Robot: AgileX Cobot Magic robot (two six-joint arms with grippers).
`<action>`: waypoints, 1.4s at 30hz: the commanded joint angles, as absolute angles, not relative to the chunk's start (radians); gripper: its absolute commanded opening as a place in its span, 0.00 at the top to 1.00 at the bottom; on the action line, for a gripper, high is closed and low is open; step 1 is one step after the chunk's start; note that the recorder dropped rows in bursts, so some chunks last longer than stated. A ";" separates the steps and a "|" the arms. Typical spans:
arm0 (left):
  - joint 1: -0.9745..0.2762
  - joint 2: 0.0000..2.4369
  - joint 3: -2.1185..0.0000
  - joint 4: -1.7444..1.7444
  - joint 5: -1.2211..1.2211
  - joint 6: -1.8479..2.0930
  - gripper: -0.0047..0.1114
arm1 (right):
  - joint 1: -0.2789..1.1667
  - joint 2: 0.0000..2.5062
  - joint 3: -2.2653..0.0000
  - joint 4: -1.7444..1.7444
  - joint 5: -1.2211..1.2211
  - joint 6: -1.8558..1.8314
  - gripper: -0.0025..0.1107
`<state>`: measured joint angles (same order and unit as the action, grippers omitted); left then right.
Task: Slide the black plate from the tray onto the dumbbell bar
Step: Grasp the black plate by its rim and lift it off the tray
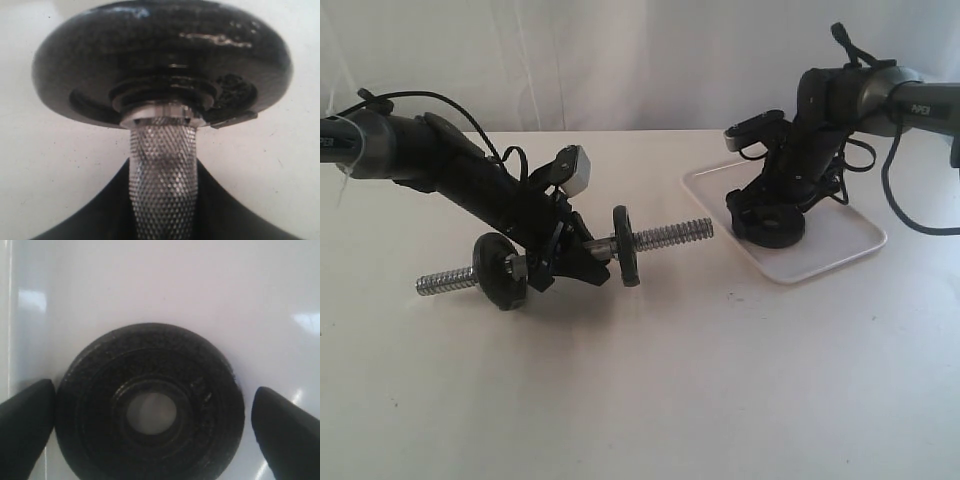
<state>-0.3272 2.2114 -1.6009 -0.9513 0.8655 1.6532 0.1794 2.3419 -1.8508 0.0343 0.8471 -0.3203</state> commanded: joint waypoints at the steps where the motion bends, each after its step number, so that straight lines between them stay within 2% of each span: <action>1: -0.331 2.143 -1.618 -1.246 0.926 1.657 0.96 | 0.179 2.352 -1.848 0.012 0.921 -0.289 0.05; 14: -0.331 2.143 -1.618 -1.247 0.912 1.657 0.96 | 0.179 2.352 -1.848 0.007 0.936 -0.283 0.06; 16: -0.331 2.143 -1.618 -1.247 0.912 1.657 0.96 | 0.179 2.352 -1.848 0.007 0.936 -0.283 0.11; 19: -0.331 2.143 -1.618 -1.247 0.910 1.657 0.96 | 0.179 2.352 -1.848 0.007 0.936 -0.283 0.31; 20: -0.331 2.143 -1.618 -1.247 0.910 1.657 0.96 | 0.179 2.352 -1.848 0.009 0.936 -0.283 0.41; 22: -0.331 2.143 -1.618 -1.247 0.910 1.657 0.96 | 0.179 2.352 -1.848 0.009 0.936 -0.283 0.49; 27: -0.331 2.143 -1.618 -1.247 0.910 1.657 0.96 | 0.179 2.340 -1.851 0.020 0.941 -0.283 0.51; 32: -0.331 2.143 -1.618 -1.247 0.910 1.657 0.96 | 0.179 2.300 -1.851 0.037 0.935 -0.283 0.64; 42: -0.331 2.143 -1.618 -1.247 0.908 1.657 0.96 | 0.177 2.270 -1.853 0.066 0.928 -0.283 0.65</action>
<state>-0.3272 2.2121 -1.6009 -0.9549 0.8464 1.6532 0.1794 2.3127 -1.8510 0.0473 0.9449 -0.2800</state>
